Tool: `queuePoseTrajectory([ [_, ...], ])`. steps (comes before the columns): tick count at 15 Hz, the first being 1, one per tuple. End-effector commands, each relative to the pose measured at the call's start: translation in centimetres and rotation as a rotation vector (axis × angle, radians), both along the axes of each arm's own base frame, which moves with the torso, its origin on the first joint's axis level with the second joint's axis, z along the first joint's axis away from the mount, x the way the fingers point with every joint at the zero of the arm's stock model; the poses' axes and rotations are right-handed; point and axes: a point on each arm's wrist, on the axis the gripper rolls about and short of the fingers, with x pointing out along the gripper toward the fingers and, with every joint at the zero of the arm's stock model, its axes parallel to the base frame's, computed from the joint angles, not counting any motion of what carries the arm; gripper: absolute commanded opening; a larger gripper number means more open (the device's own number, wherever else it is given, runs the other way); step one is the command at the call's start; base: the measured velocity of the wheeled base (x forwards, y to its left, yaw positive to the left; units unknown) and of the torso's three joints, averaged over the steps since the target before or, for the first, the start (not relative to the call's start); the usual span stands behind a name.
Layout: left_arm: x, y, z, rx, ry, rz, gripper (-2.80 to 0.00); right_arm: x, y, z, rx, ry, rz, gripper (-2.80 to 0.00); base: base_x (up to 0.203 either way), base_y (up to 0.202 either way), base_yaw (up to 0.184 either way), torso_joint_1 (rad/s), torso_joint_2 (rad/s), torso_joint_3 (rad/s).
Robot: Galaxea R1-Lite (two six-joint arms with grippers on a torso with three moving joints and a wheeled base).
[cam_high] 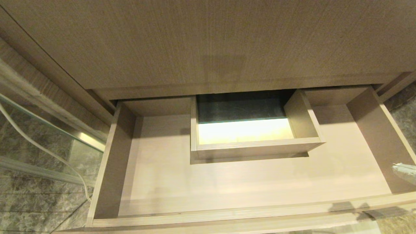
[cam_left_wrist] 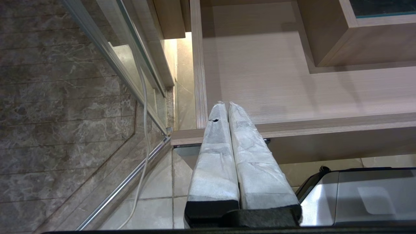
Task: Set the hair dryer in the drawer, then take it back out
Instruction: Pull open the drawer
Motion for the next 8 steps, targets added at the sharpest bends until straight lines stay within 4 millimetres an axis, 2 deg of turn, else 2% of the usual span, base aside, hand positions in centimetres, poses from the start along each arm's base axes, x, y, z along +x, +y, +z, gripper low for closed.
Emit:
queuePoseTrajectory([
  [1,0.0,0.0,0.0,0.0,0.0,0.0,-2.8,-1.0,0.1,-0.4,0.036,-0.007,-0.011,-2.8,0.0,0.0,0.0,0.0,0.0,0.0],
  [5,0.0,0.0,0.0,0.0,0.001,-0.001,-2.8,-5.5,0.5,-3.3,0.154,-0.057,-0.051,-2.8,0.0,0.0,0.0,0.0,0.0,0.0],
  [8,0.0,0.0,0.0,0.0,-0.001,0.001,-2.8,-8.7,0.6,-7.2,0.194,-0.108,-0.08,-2.8,0.0,0.0,0.0,0.0,0.0,0.0],
])
